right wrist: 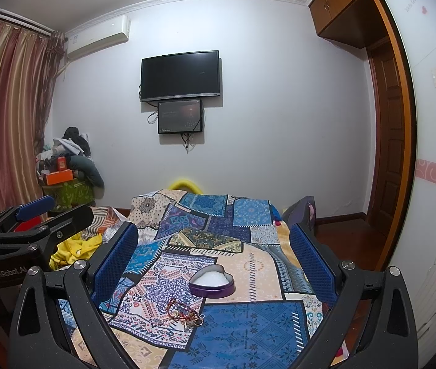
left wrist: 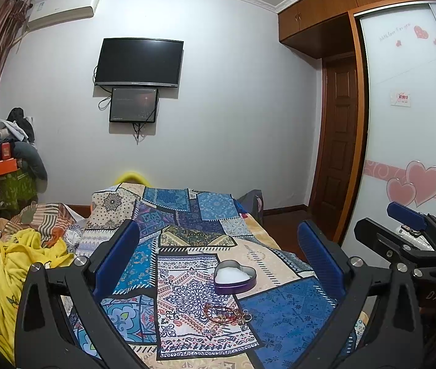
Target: Organize jewelry
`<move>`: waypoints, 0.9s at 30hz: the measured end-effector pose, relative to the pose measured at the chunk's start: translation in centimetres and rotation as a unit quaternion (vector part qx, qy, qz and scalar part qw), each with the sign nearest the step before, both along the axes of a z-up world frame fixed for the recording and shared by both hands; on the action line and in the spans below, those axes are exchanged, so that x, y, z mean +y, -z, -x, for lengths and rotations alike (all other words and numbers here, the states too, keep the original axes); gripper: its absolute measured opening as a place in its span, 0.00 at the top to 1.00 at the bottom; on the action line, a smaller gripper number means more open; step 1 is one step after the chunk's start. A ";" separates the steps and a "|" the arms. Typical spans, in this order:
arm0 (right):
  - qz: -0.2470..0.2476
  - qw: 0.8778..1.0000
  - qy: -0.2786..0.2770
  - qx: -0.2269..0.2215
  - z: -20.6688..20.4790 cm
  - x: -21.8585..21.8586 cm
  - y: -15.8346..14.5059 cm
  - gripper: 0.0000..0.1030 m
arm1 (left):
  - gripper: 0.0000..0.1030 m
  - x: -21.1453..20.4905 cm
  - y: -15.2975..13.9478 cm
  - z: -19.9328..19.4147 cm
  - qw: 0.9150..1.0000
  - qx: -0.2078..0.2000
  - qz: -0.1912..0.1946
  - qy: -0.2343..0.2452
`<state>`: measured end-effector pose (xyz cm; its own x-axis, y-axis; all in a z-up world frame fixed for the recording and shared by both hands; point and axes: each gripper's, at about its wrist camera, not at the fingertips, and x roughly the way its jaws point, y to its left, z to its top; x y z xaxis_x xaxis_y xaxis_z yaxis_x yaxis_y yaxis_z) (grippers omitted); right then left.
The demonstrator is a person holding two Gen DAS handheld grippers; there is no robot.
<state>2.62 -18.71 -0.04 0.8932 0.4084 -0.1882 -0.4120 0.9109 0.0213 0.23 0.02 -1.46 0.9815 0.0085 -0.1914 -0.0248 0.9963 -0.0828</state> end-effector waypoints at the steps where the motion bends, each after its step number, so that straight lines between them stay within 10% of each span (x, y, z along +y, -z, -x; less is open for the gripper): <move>1: 0.000 1.000 0.000 0.000 0.0 0.0 0.0 0.05 | 0.00 0.0 0.0 0.0 1.000 0.001 0.000 0.000; 22: 0.046 0.995 -0.003 0.089 -3.3 2.0 4.3 0.05 | 0.00 2.0 2.6 -3.8 0.998 0.064 0.017 -0.009; 27: 0.065 0.989 -0.012 0.130 -4.7 2.4 6.0 0.08 | 0.13 4.1 5.4 -6.3 0.992 0.122 0.037 -0.013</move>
